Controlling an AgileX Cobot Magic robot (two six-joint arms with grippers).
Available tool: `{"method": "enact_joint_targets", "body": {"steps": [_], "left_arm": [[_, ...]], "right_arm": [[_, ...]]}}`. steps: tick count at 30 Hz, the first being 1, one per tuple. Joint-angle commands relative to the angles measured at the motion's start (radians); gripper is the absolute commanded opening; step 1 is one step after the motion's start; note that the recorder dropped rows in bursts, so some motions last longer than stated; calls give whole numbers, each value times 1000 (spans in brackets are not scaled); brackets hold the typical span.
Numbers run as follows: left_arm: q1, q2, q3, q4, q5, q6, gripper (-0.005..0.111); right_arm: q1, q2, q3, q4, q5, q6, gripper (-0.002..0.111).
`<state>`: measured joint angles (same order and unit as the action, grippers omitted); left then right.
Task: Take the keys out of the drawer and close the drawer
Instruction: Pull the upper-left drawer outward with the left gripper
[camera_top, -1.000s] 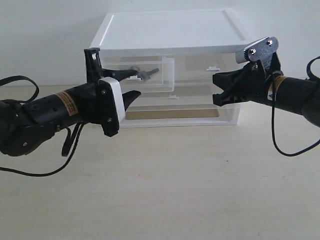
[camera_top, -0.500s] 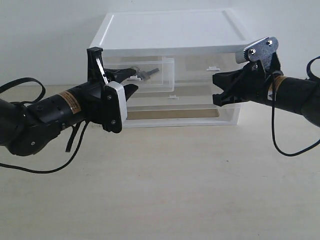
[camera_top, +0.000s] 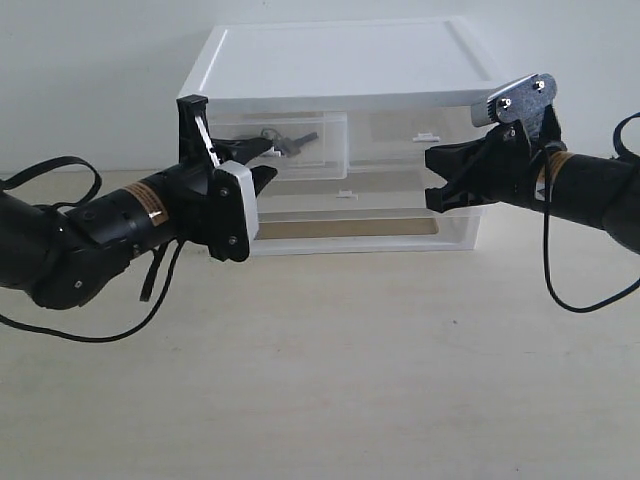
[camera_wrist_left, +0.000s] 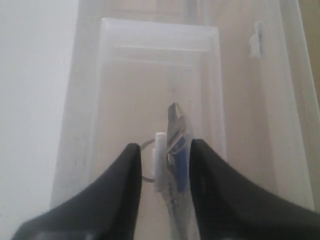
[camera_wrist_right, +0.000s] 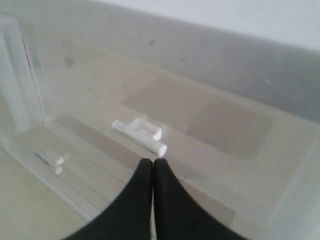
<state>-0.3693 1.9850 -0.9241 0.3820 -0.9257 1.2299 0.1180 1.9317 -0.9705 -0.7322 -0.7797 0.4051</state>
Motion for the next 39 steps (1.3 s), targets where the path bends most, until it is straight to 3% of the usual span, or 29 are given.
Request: {"method": "enact_joint_targets", "body": {"steps": [1, 3, 11, 14, 27, 33, 39], "left_arm": [[-2, 13, -8, -37, -5, -3, 13], [-2, 13, -8, -37, -9, -3, 4], [-12, -5, 18, -63, -17, -3, 4], [-38, -28, 38, -158, -13, -3, 4], [-141, -120, 154, -210, 25, 74, 4], [-140, -138, 185, -210, 32, 87, 4], [-140, -215, 257, -178, -58, 40, 4]], "right_arm": [[-17, 5, -30, 122, 55, 5, 0], [-17, 5, -30, 122, 55, 5, 0], [-17, 5, -30, 122, 54, 3, 0], [-17, 5, -30, 122, 54, 3, 0], [-17, 5, -30, 122, 54, 3, 0], [-17, 5, -30, 122, 54, 3, 0], [-17, 5, -30, 122, 54, 3, 0]]}}
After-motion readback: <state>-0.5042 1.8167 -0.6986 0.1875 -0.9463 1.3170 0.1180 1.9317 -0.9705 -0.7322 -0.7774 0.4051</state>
